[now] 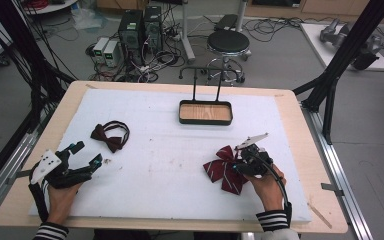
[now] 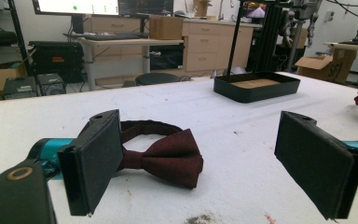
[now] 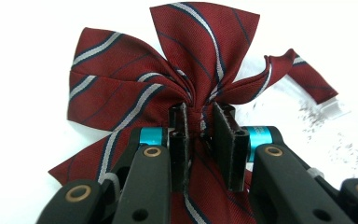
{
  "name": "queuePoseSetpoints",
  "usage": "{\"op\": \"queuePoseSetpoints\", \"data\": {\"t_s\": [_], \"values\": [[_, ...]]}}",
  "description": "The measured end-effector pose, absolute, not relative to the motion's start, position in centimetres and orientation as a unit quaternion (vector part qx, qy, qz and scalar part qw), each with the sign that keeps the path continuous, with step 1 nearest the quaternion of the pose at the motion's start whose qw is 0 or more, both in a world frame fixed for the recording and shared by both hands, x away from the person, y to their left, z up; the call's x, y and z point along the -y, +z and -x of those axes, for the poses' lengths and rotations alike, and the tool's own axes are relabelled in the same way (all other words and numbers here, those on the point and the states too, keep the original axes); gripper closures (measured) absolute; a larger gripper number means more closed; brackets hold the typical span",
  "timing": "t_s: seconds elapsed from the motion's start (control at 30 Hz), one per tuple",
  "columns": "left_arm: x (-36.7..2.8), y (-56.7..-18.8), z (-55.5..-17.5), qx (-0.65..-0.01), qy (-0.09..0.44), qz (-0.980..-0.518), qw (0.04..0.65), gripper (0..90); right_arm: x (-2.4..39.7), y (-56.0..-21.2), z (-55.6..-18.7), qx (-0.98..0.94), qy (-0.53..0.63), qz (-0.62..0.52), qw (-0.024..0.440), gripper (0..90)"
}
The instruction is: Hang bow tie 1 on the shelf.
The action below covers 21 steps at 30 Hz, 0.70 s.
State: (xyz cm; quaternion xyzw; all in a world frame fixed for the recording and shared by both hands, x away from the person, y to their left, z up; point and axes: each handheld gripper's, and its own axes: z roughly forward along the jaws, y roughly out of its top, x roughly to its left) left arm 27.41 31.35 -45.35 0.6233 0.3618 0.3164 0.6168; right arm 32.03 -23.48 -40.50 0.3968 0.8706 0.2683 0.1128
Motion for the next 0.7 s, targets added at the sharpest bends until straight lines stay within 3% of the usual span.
{"op": "queuePoseSetpoints", "data": {"t_s": [0.7], "values": [[-31.3,-45.3,-27.4,-0.363,0.316,-0.624,0.616,15.5,25.2,-38.1,-31.3,-0.803,0.378,-0.414,0.202,76.8]]}}
